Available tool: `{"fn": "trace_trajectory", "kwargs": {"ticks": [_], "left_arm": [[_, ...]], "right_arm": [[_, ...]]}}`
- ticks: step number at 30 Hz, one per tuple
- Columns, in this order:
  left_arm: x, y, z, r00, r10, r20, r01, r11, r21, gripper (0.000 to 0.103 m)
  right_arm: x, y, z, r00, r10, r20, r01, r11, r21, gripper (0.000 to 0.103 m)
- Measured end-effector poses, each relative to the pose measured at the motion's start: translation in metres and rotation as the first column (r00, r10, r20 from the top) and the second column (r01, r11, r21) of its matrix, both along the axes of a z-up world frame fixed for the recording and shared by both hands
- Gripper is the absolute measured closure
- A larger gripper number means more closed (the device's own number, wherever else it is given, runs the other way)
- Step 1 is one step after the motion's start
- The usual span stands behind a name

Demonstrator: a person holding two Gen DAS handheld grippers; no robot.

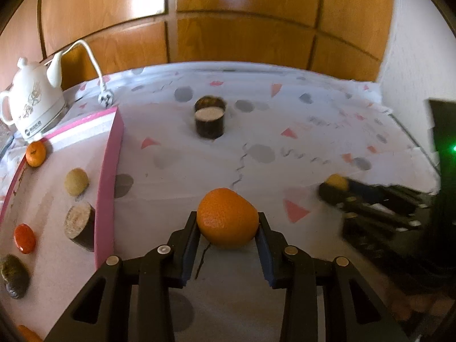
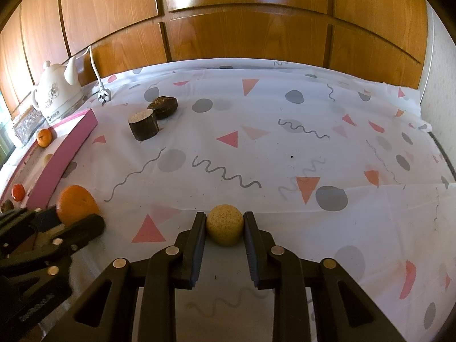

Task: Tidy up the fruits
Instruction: 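Carry orange and yellow potato into the pink tray and open both tools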

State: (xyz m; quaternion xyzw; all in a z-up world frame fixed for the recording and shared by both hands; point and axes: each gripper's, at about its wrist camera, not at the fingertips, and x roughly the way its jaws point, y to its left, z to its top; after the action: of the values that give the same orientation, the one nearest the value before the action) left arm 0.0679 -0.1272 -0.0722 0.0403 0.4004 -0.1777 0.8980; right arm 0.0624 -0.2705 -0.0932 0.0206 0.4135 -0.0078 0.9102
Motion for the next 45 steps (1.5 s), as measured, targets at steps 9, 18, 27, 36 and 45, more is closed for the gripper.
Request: {"fn": "trace_trajectory", "kwargs": {"ticks": [9, 18, 27, 36, 45], "left_arm": [[-0.011, 0.022, 0.045, 0.997, 0.044, 0.066, -0.042, 0.998, -0.040, 0.065], [-0.006, 0.084, 0.058, 0.974, 0.216, 0.068, -0.212, 0.976, -0.055, 0.065], [-0.002, 0.134, 0.055, 0.940, 0.335, 0.065, -0.332, 0.942, -0.047, 0.065], [0.005, 0.160, 0.049, 0.914, 0.401, 0.059, -0.400, 0.916, -0.031, 0.064], [0.005, 0.175, 0.050, 0.895, 0.443, 0.057, -0.441, 0.896, -0.041, 0.061]], "right_arm": [[0.001, 0.004, 0.000, 1.000, -0.001, 0.000, 0.001, 1.000, -0.029, 0.077], [0.002, 0.008, 0.000, 1.000, -0.005, -0.002, 0.005, 0.998, -0.055, 0.077], [0.002, 0.012, 0.001, 1.000, -0.009, -0.009, 0.008, 0.996, -0.085, 0.077], [0.001, 0.017, 0.005, 1.000, -0.014, -0.023, 0.013, 0.999, -0.049, 0.078], [0.000, 0.066, 0.030, 0.987, 0.158, 0.009, -0.159, 0.987, 0.040, 0.078]]}}
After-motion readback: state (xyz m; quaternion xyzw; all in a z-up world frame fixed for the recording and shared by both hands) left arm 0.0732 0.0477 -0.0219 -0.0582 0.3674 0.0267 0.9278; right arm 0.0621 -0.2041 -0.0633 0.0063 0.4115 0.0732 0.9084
